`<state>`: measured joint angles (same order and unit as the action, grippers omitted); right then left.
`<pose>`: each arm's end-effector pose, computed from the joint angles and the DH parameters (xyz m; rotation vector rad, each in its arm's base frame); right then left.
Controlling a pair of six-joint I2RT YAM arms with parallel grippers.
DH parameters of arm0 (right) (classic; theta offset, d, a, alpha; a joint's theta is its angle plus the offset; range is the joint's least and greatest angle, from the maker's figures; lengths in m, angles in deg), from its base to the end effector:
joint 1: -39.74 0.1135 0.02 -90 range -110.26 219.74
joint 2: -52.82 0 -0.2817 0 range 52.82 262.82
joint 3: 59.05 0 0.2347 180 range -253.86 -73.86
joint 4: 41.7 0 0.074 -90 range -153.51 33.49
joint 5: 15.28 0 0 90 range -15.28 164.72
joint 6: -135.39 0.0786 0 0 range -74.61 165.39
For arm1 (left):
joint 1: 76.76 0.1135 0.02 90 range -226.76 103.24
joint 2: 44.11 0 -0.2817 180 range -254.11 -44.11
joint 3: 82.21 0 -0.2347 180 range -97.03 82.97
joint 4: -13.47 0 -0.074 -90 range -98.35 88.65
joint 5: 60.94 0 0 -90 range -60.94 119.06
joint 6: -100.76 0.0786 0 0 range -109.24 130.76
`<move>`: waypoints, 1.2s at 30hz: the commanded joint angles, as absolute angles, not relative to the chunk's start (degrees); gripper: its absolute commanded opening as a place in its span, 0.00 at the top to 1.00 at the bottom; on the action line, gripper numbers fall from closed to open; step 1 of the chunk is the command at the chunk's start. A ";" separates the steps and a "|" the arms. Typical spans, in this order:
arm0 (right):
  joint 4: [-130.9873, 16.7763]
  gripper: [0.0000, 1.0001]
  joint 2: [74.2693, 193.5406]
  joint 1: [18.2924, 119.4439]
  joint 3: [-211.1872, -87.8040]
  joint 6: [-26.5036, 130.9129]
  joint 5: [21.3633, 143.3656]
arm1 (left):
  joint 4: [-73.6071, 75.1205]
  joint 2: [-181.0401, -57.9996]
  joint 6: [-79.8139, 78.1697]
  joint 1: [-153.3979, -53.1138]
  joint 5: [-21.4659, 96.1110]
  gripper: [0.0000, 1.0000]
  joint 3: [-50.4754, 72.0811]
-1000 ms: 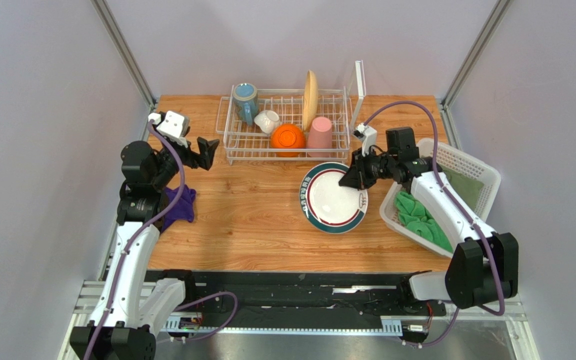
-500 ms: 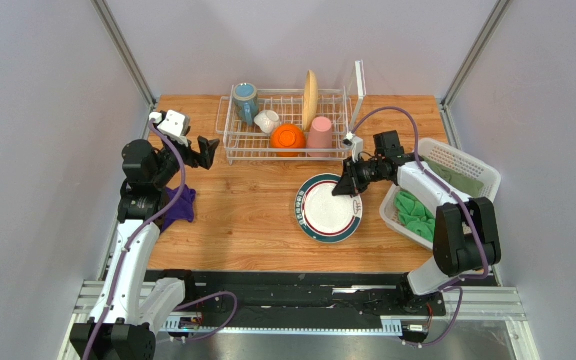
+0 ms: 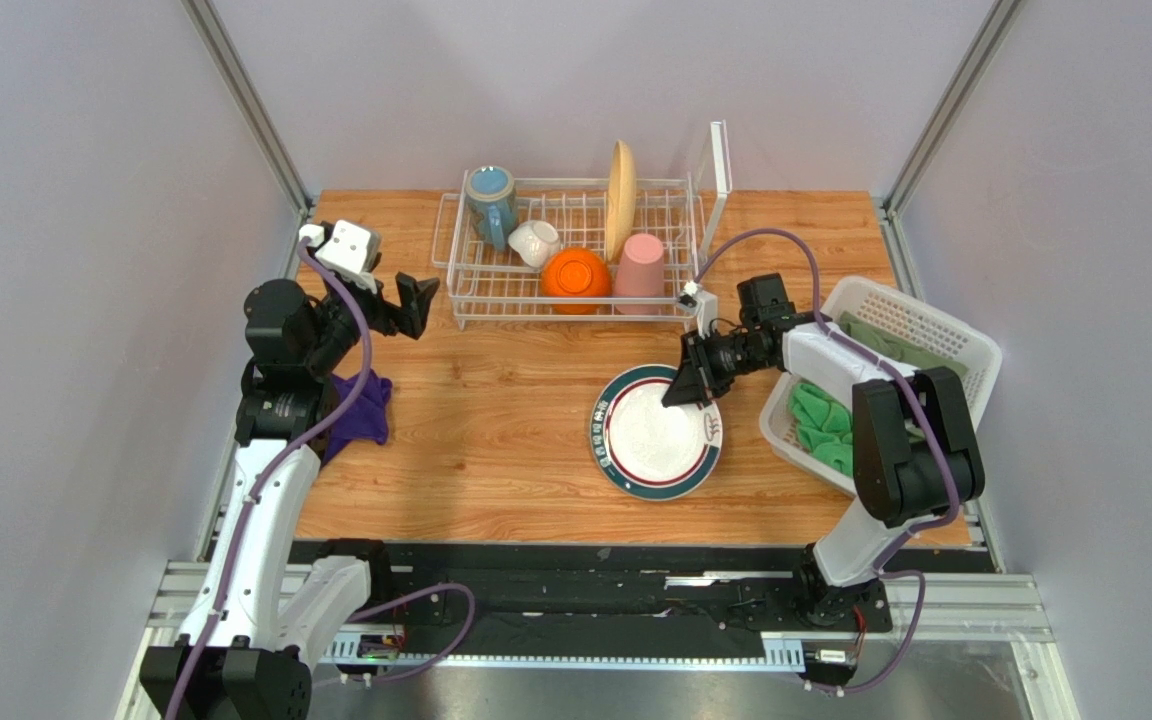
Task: Unload the mixed dishes from the dish rack
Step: Place the plate at the center of the board.
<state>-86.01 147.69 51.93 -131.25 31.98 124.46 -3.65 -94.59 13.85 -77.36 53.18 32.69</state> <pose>0.2896 0.1239 0.1889 -0.7855 2.3902 1.1556 0.2131 -0.0344 0.3837 0.3753 1.5750 -0.3058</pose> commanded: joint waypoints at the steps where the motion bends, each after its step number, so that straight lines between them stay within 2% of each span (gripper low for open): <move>1: -83.85 1.00 148.80 51.69 -131.69 31.59 129.21 | -1.61 -94.12 14.80 -77.11 53.67 0.06 32.96; 20: -84.55 1.00 153.98 52.40 -135.64 30.98 126.05 | -1.61 -93.60 14.62 -77.11 53.58 0.06 32.79; 34: -90.43 0.71 160.57 52.40 -142.24 28.78 124.39 | -1.61 -93.86 14.98 -77.11 53.23 0.05 32.96; 36: -90.87 0.70 160.67 52.40 -142.33 28.78 123.86 | -1.52 -93.77 14.98 -77.11 53.32 0.05 33.05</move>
<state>-89.61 160.17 52.10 -139.97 30.52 124.63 -3.65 -94.42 13.89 -77.36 52.94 32.69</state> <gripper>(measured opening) 0.287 0.945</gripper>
